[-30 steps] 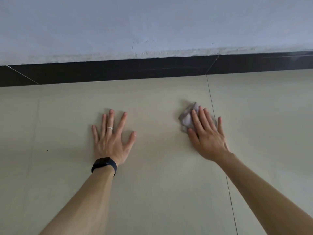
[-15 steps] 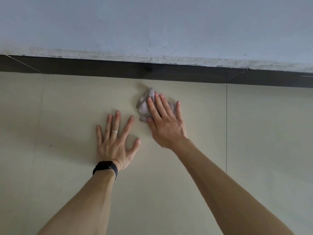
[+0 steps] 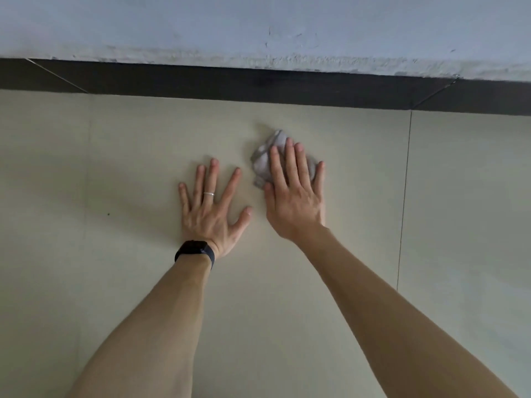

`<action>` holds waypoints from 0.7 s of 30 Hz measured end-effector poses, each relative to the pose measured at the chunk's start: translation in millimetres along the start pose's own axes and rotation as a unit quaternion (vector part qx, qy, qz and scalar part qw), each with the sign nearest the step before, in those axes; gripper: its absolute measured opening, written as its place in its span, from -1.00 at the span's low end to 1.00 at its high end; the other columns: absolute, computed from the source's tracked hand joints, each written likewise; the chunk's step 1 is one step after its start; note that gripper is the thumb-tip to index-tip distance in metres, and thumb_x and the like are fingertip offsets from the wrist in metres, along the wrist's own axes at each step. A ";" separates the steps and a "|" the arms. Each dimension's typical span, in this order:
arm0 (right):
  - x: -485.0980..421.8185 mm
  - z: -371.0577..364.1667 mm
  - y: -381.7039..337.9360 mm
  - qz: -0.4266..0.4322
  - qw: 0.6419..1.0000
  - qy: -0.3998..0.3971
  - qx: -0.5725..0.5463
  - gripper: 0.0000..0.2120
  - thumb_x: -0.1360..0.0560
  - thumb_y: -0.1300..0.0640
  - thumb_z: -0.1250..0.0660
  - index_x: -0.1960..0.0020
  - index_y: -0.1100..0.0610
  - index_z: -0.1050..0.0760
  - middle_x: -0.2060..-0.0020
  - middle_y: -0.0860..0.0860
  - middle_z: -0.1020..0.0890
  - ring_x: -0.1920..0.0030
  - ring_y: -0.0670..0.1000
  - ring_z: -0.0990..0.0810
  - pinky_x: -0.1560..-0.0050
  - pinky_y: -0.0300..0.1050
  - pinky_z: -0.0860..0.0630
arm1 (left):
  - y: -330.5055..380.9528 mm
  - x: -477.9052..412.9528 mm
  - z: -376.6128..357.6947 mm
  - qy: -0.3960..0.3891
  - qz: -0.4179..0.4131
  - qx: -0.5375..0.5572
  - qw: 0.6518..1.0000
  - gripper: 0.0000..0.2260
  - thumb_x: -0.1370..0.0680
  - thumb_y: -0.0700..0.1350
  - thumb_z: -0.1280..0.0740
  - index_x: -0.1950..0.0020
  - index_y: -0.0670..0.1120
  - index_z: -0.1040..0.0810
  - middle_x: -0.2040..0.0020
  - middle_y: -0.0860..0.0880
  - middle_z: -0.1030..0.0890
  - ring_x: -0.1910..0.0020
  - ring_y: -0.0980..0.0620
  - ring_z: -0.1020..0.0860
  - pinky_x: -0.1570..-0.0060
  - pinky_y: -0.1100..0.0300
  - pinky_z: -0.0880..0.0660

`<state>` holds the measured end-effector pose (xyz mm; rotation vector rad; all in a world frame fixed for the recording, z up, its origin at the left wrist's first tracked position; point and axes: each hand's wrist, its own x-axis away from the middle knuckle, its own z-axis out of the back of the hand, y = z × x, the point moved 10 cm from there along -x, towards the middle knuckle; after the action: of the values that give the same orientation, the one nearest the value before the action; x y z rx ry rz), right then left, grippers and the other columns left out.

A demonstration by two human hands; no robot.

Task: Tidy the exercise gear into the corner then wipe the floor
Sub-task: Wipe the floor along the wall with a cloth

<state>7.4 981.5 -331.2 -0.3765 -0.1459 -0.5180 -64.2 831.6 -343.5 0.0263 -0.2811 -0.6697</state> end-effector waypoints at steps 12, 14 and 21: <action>99.3 10.0 95.9 -0.258 0.961 0.067 -0.077 -0.47 -0.69 -0.05 0.09 -0.63 -0.06 0.10 -0.62 0.01 0.10 -0.60 0.01 0.18 -0.53 0.31 0.17 | 1.3 -2.4 4.0 -0.005 0.011 0.014 1.000 -0.36 -0.54 0.37 0.06 -0.59 0.27 0.14 -0.63 0.00 0.20 -0.60 -0.05 0.18 -0.50 -0.26 0.17; 137.5 -19.2 23.8 -0.179 0.980 0.064 -0.055 -0.47 -0.67 -0.04 0.02 -0.62 -0.05 -0.02 -0.62 0.02 0.00 -0.61 0.02 0.09 -0.52 0.34 0.03 | 0.3 -5.3 7.1 -0.001 0.011 0.023 1.000 -0.36 -0.54 0.37 0.06 -0.59 0.26 0.13 -0.63 -0.01 0.18 -0.60 -0.06 0.18 -0.50 -0.26 0.18; 231.3 -74.2 -84.4 0.071 0.997 0.009 0.040 -0.47 -0.68 -0.09 -0.02 -0.62 -0.13 -0.01 -0.61 -0.05 -0.06 -0.60 -0.03 -0.02 -0.55 0.24 0.11 | 6.4 -7.6 3.9 -0.042 -0.059 0.036 0.997 -0.30 -0.55 0.38 0.01 -0.60 0.19 0.20 -0.61 -0.09 0.27 -0.58 -0.11 0.27 -0.46 -0.31 0.27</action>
<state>166.6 779.8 -320.0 -0.3015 -0.1202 -0.3736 -67.0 841.6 -340.9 0.0837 -0.3872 -0.7783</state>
